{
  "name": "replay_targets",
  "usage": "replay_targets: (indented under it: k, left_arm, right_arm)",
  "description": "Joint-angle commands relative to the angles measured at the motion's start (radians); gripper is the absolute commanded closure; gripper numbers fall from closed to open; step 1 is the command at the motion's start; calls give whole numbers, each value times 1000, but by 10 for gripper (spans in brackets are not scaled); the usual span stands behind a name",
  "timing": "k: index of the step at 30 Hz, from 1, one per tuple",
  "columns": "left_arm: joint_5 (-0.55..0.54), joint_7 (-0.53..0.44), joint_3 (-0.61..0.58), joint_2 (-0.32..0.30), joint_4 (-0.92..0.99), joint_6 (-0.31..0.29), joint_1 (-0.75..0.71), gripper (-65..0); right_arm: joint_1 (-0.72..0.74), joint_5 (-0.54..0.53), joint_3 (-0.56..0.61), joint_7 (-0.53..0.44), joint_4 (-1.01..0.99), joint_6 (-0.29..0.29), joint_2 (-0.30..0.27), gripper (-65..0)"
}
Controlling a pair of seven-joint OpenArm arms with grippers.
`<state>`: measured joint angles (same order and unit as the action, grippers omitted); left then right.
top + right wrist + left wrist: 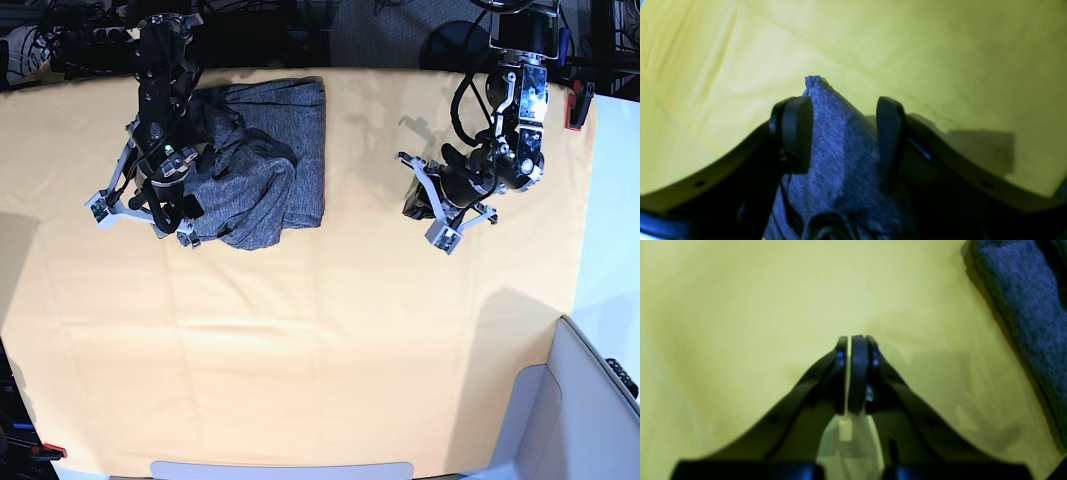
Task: Fold the T-shirt properly
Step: 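Tuck and flatten the stack's edge with the right gripper, then withdraw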
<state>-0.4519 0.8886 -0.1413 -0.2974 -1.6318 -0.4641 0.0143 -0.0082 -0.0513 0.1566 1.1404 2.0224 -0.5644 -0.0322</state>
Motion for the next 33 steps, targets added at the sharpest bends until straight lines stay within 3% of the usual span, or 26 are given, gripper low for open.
replay_targets:
  k: [1, 12, 13, 18, 31, 33]
  left_arm:
    - [-8, -19, 2, -9, -15, 0, 17, -7]
    - [-8, -7, 2, -4, -15, 0, 14, -7]
    - [-8, -7, 2, -4, -15, 0, 2, -7]
    - [-8, -7, 6, -4, -15, 0, -12, -6]
    - [-8, -7, 9, -4, -15, 0, -12, -6]
    - [-8, -7, 9, -4, -15, 0, -12, -6]
  right_arm:
    - [15, 9, 2, -17, 16, 1, 2, -360]
    - [11, 9, 5, -17, 18, -1, 15, -353]
    - [11, 9, 7, -17, 18, -1, 15, -337]
    - [15, 9, 41, -23, 16, 1, 16, -113]
    - [-43, 9, 61, -15, 16, 1, 10, -95]
    - [-49, 9, 61, -15, 13, 2, 13, -34]
